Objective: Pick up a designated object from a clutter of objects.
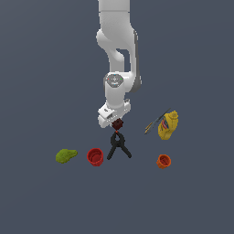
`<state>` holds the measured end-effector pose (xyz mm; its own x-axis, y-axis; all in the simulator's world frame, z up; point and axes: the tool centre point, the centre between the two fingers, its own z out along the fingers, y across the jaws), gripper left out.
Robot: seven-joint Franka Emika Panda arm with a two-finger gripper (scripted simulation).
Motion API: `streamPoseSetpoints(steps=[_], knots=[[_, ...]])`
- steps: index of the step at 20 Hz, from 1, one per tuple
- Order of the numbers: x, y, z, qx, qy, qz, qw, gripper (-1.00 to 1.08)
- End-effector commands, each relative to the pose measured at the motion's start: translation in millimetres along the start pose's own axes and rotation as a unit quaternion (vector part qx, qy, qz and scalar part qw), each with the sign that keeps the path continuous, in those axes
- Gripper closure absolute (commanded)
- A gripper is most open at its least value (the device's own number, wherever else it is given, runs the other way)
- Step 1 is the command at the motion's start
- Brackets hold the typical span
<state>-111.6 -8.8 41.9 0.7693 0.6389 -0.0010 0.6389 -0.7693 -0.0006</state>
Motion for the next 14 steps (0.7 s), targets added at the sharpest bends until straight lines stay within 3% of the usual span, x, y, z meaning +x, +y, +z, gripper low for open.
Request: streamPoseSetpoints(steps=[1,14], knots=[[-0.7,2.3,-9.1,-0.001,0.001,0.000,1.0000,1.08],[-12.2,19.8,-97.1,0.000,0.001,0.000,1.0000,1.08]])
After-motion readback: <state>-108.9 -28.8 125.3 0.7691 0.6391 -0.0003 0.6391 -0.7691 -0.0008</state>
